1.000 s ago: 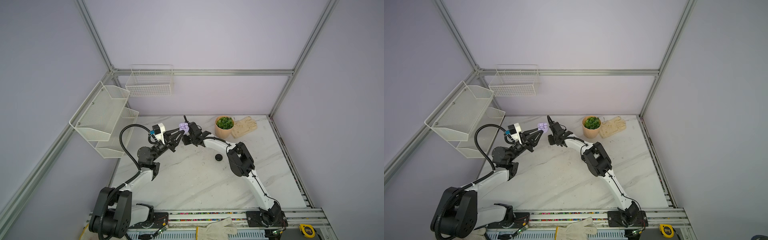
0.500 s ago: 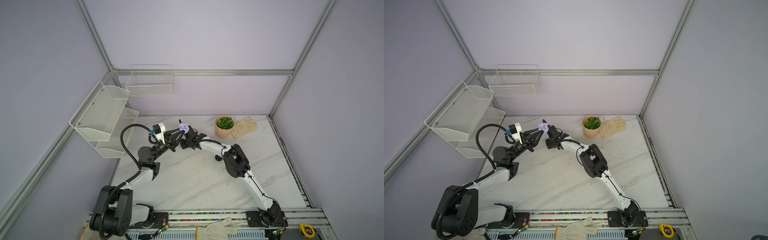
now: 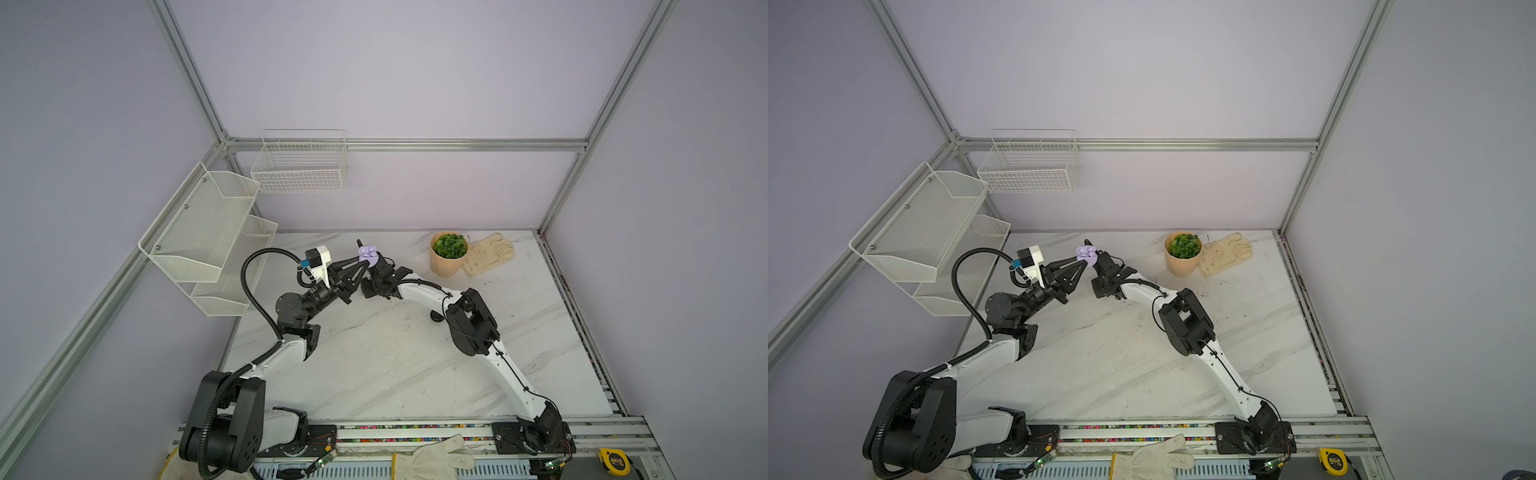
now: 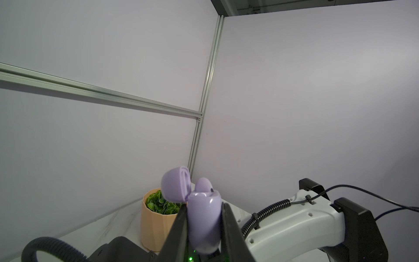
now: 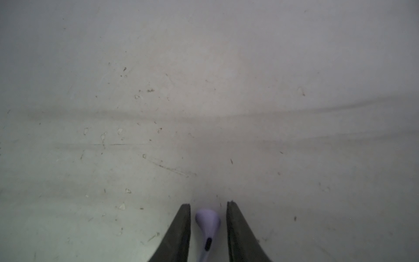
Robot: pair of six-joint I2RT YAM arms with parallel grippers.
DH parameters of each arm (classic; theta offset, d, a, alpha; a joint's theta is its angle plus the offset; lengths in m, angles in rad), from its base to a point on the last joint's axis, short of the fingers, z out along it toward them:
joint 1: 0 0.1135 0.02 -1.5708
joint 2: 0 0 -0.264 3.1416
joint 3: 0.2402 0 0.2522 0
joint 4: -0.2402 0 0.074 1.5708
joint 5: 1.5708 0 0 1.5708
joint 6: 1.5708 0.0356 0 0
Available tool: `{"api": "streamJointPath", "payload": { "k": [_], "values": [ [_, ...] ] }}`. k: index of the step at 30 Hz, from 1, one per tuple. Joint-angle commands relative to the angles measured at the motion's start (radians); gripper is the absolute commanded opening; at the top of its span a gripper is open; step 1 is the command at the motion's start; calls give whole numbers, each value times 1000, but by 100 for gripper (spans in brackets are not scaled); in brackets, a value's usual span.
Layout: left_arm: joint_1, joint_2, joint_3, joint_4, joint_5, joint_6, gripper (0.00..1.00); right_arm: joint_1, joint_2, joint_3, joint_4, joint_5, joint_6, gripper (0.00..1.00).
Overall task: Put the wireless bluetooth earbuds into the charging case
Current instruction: 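Move the right gripper down onto the second lilac earbud on the table, then close the right gripper on the lilac earbud and lift it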
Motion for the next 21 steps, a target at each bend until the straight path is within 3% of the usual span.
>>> {"api": "streamJointPath", "payload": {
  "k": [1,21],
  "values": [
    [11,-10,-18,42,8,-7,0,7,29,21,-35,28,-2,29],
    [10,-10,-21,35,8,-21,0,10,-65,-44,-7,38,21,19]
  ]
}}
